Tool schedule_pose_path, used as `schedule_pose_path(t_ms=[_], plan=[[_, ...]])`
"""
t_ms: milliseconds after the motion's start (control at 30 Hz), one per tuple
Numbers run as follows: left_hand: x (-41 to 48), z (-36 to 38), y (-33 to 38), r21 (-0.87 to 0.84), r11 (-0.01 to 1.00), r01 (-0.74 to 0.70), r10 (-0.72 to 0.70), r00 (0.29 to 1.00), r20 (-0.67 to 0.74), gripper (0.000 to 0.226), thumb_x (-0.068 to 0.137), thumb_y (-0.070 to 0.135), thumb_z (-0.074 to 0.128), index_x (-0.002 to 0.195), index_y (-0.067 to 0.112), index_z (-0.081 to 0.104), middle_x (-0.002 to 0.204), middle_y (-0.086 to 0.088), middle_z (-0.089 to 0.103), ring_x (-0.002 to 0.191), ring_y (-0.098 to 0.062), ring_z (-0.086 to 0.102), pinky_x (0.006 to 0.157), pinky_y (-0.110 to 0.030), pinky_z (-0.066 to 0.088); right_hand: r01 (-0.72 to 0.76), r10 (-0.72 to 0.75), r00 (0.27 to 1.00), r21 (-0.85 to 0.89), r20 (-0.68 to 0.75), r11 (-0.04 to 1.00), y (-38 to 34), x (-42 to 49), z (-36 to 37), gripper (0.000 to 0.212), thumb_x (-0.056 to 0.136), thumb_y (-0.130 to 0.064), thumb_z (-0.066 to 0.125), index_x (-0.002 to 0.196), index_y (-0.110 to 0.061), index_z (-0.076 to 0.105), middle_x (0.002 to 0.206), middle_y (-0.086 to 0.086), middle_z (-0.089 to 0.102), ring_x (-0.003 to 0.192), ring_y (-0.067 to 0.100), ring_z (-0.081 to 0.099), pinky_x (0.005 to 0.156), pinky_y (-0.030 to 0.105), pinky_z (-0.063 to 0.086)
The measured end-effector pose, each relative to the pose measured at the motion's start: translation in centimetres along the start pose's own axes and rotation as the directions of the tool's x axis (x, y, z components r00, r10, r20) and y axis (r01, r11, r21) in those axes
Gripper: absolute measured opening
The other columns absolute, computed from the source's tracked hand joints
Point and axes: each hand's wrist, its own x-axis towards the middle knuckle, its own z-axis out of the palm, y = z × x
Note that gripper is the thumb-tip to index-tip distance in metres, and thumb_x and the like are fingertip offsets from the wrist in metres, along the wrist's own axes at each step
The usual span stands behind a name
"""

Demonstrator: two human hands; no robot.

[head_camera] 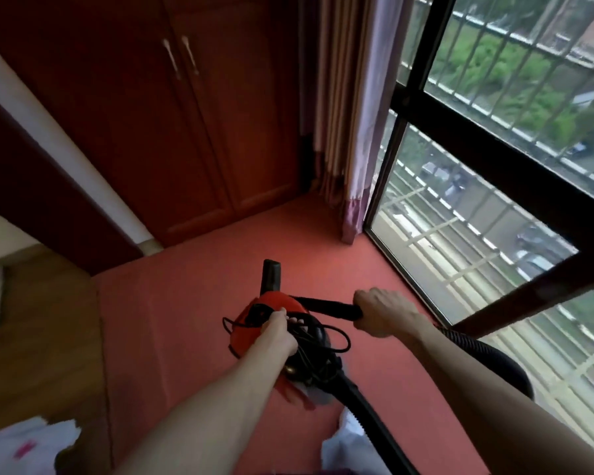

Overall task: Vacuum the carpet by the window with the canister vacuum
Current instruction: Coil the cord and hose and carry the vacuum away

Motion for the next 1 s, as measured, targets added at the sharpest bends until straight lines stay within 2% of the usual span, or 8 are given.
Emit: schedule_pose_path(t_ms=[133, 333, 500, 633, 800, 1000], plan=[[-0.9, 5.4, 2.1, -0.082, 0.996, -0.036, 0.034, 0.999, -0.016, 0.039, 0.100, 0.024, 0.055, 0.065, 0.009, 0.045, 0.065, -0.007, 0.049, 0.056, -0.023, 0.050, 0.061, -0.037, 0.051, 0.105, -0.105, 0.994, -0.058, 0.002, 0.993, 3.9, 5.9, -4.6, 0.032, 0.085, -0.031, 0.059, 0.114, -0.016, 0.062, 0.111, 0.009, 0.066, 0.101, 0.031, 0.065, 0.069, 0.031, 0.042], [-1.2, 12.3, 5.8, -0.236, 0.968, -0.082, 0.092, 0.995, 0.033, 0.043, 0.103, 0.024, 0.049, 0.062, 0.011, 0.041, 0.061, -0.005, 0.043, 0.054, -0.021, 0.046, 0.057, -0.034, 0.043, 0.178, -0.174, 0.984, -0.124, 0.038, 0.976, 7.4, 13.9, -11.5, 0.026, 0.080, -0.028, 0.063, 0.103, -0.016, 0.069, 0.096, 0.006, 0.071, 0.094, 0.027, 0.068, 0.064, 0.027, 0.042], [1.7, 17.2, 9.5, -0.338, 0.938, -0.071, 0.082, 0.996, 0.019, 0.042, 0.102, 0.024, 0.049, 0.063, 0.011, 0.041, 0.062, -0.005, 0.044, 0.055, -0.021, 0.046, 0.058, -0.032, 0.043, 0.245, -0.233, 0.969, -0.176, 0.088, 0.953, 8.6, 21.3, -14.6, 0.028, 0.082, -0.028, 0.062, 0.105, -0.014, 0.069, 0.094, 0.007, 0.072, 0.093, 0.026, 0.069, 0.063, 0.027, 0.040], [6.8, 21.5, 13.5, -0.369, 0.926, -0.081, 0.071, 0.997, -0.042, 0.036, 0.101, 0.020, 0.048, 0.067, 0.011, 0.042, 0.063, -0.005, 0.043, 0.053, -0.020, 0.043, 0.055, -0.031, 0.041, 0.277, -0.255, 0.958, -0.194, 0.130, 0.941, 9.6, 28.6, -16.1, 0.030, 0.083, -0.029, 0.061, 0.109, -0.016, 0.068, 0.100, 0.005, 0.071, 0.094, 0.026, 0.068, 0.066, 0.028, 0.042], [13.2, 27.2, 17.9, -0.355, 0.934, -0.050, 0.029, 0.997, -0.065, 0.033, 0.098, 0.013, 0.043, 0.065, 0.012, 0.041, 0.060, -0.004, 0.040, 0.049, -0.019, 0.038, 0.048, -0.027, 0.033, 0.249, -0.217, 0.960, -0.180, 0.178, 0.952, 11.9, 37.0, -17.4, 0.033, 0.085, -0.033, 0.064, 0.112, -0.015, 0.065, 0.110, 0.008, 0.069, 0.101, 0.029, 0.067, 0.071, 0.030, 0.045], [16.9, 33.5, 23.7, -0.420, 0.907, -0.017, -0.004, 0.999, -0.048, 0.033, 0.100, 0.014, 0.043, 0.068, 0.013, 0.044, 0.064, -0.003, 0.041, 0.053, -0.018, 0.042, 0.051, -0.027, 0.037, 0.296, -0.240, 0.945, -0.265, 0.224, 0.918, 12.7, 46.3, -22.8, 0.040, 0.086, -0.029, 0.063, 0.122, -0.013, 0.059, 0.122, 0.010, 0.065, 0.112, 0.031, 0.064, 0.086, 0.034, 0.050]])
